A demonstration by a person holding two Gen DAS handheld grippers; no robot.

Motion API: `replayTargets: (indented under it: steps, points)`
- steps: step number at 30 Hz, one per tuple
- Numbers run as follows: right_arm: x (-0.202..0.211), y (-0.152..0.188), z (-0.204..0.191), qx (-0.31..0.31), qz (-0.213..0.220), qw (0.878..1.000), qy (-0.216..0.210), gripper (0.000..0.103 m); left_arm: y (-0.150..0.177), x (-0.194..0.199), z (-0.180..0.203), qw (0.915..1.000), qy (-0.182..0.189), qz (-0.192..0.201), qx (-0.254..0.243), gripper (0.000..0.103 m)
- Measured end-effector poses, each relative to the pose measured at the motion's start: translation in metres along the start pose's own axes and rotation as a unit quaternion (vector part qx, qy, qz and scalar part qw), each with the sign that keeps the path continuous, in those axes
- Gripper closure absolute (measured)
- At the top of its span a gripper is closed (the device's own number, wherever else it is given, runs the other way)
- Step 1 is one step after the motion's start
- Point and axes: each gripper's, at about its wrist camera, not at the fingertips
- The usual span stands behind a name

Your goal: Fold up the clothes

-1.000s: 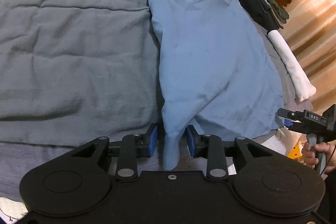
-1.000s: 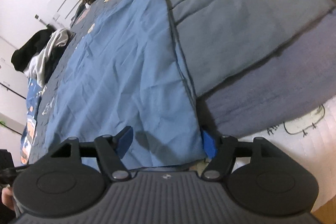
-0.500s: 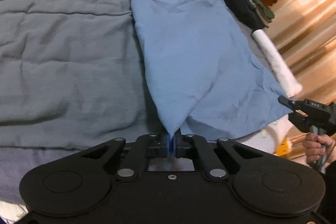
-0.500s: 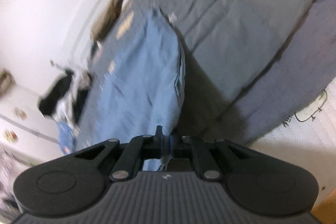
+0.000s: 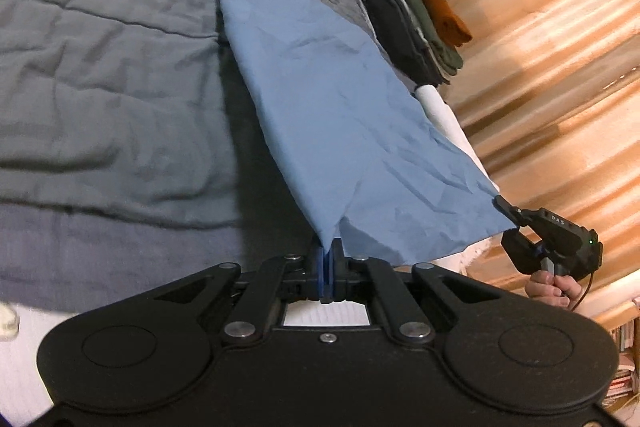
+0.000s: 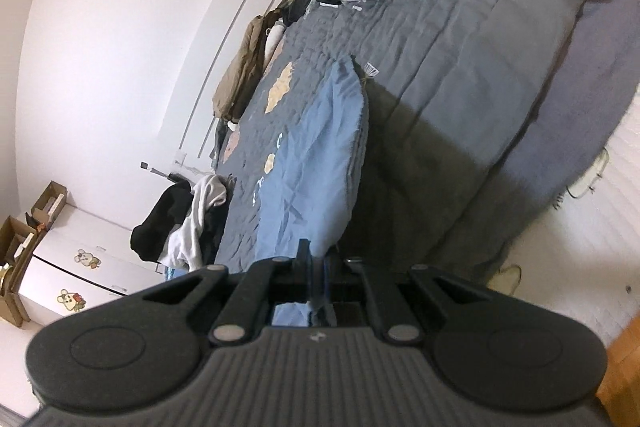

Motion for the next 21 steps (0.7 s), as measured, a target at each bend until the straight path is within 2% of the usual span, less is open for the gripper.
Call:
replayTargets:
  steps: [4, 10, 17, 21]
  points:
    - [0.013, 0.009, -0.006, 0.003, -0.015, 1.000, 0.010, 0.098, 0.013, 0.016, 0.000, 1.0000, 0.001, -0.004, 0.003, 0.101]
    - [0.013, 0.006, 0.005, -0.032, -0.008, 0.999, 0.012, 0.098, -0.016, 0.013, -0.001, 0.9995, -0.015, 0.026, 0.010, 0.101]
    - [-0.047, -0.023, 0.005, -0.082, 0.029, 0.996, -0.016, 0.098, -0.050, 0.009, -0.002, 0.9974, -0.033, 0.061, 0.018, 0.101]
    - [-0.088, -0.045, 0.004, -0.094, 0.036, 0.995, -0.018, 0.098, -0.083, -0.002, -0.010, 0.9960, -0.059, 0.066, 0.007, 0.101]
Point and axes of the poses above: each gripper's, at about its wrist camera, not at the fingertips, and x roughly against the way its jaws point, z to its right, y to its underside, and after that the axes turned 1 degree about -y, right-handed
